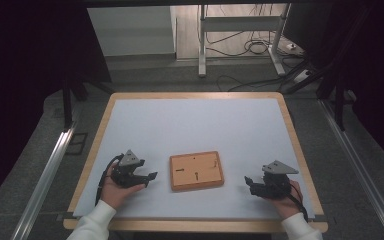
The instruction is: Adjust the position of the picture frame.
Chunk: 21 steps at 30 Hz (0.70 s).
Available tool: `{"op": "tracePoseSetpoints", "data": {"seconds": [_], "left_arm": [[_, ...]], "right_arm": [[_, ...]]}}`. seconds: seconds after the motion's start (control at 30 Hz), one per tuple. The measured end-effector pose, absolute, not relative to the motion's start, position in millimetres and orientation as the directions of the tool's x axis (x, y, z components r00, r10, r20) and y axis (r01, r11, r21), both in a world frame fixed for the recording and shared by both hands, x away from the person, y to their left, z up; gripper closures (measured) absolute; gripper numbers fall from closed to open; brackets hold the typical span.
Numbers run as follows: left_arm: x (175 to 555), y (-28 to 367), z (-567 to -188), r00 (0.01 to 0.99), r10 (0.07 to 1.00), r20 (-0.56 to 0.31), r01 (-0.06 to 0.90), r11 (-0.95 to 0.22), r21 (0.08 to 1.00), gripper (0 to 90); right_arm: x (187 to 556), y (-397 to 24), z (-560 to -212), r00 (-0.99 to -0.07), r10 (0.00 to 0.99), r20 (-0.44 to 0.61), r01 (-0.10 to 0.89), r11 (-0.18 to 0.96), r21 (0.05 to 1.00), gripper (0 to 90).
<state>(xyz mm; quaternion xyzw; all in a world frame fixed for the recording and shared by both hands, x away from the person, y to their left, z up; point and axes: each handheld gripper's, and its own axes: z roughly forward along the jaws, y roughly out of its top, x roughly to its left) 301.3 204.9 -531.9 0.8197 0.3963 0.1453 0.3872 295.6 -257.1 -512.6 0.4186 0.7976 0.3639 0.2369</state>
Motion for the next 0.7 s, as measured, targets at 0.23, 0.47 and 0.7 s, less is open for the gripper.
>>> {"op": "tracePoseSetpoints", "data": {"seconds": [0.23,0.47,0.7], "left_arm": [[300.4,206.3,-532.0,0.646,0.76,-0.072,0.534,-0.382,0.754,27.8],[299.1,204.8,-532.6,0.655,0.752,-0.07,0.531,-0.392,0.751,27.8],[299.1,204.3,-533.1,0.652,0.754,-0.071,0.535,-0.392,0.748,27.7]], "right_arm": [[301.8,-253.5,-515.7,-0.532,0.845,-0.052,0.514,0.371,0.773,24.5],[298.7,-242.8,-512.2,-0.566,0.821,-0.071,0.486,0.402,0.776,25.6],[298.9,-220.2,-505.8,-0.62,0.782,-0.06,0.458,0.422,0.782,28.4]]}}
